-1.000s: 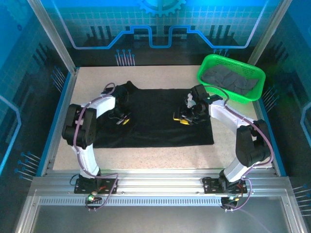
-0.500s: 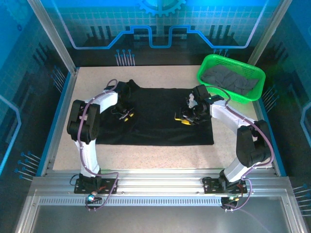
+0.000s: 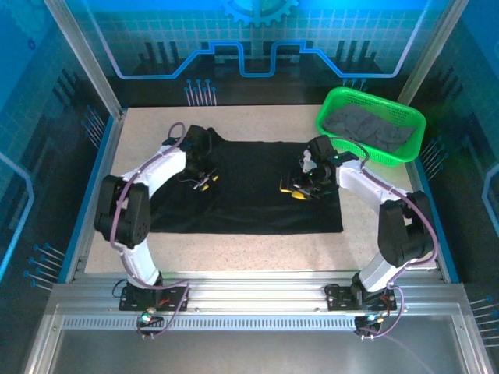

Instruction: Fold and stack the t-shirts

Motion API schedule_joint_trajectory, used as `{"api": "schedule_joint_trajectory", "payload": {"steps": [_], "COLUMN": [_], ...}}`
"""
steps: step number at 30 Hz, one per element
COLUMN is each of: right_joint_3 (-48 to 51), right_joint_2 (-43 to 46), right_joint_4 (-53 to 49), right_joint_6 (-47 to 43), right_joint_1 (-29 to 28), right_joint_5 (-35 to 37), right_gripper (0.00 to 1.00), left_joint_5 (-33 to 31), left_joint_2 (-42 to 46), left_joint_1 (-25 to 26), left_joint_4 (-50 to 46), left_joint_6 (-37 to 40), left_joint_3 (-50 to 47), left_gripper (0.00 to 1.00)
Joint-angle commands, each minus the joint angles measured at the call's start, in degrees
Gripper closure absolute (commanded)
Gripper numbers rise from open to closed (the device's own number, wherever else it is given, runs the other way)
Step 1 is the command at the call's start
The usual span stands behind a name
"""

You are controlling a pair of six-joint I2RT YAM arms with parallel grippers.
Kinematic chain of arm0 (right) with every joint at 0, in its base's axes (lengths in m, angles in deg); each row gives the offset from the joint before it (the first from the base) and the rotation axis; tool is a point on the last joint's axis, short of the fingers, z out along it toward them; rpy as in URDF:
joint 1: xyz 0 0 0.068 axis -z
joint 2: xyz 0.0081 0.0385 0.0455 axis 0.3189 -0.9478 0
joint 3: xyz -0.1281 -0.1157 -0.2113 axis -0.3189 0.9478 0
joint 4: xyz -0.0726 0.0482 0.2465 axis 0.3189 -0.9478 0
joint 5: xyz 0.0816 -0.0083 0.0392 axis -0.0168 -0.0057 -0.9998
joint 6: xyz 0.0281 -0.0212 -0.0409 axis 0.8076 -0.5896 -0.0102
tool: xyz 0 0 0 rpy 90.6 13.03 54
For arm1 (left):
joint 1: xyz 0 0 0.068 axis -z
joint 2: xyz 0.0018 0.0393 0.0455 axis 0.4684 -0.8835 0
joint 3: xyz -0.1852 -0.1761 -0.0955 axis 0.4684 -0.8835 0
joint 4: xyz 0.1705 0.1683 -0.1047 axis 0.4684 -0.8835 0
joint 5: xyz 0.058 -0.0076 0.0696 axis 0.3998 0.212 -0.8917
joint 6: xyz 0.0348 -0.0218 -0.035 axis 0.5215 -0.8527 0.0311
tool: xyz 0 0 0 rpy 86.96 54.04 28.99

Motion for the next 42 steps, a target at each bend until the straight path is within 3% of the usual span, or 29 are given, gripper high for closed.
{"api": "schedule_joint_trajectory", "payload": {"steps": [1, 8, 20, 28, 35, 42], "right_joint_3": [-3.49, -3.66, -3.30, -3.77, -3.14, -2.91], "right_joint_2": [-1.11, -1.21, -1.65, -1.48, -1.12, -1.10], "right_joint_4": [-0.52, -0.68, -0.51, -1.01, -1.19, -1.08], "right_joint_6": [-0.66, -0.47, -0.71, -1.24, -1.19, -1.14], "right_joint_1": [-1.16, -1.56, -1.56, -1.35, -1.38, -1.34], "right_joint_5": [-1.47, -1.56, -1.64, -2.18, -2.18, -2.11], "right_gripper": [0.51, 0.51, 0.51, 0.51, 0.51, 0.51], "left_joint_5": [0.07, -6.74, -5.49, -5.04, -0.66, 1.40], "left_joint_2": [-4.62, -9.15, -4.24, -4.38, -3.28, -3.00], "left_joint_1": [0.83, 1.16, 4.59, 5.34, 5.43, 6.95], "left_joint_4": [-3.20, -7.09, -2.83, 3.92, 12.05, 12.71], "left_joint_6": [-0.61, 2.79, -0.48, 5.49, 9.12, 12.23], "left_joint_3": [4.94, 8.96, 2.77, -2.21, -6.81, -6.52], "left_gripper": [0.66, 0.66, 0.75, 0.76, 0.76, 0.79]}}
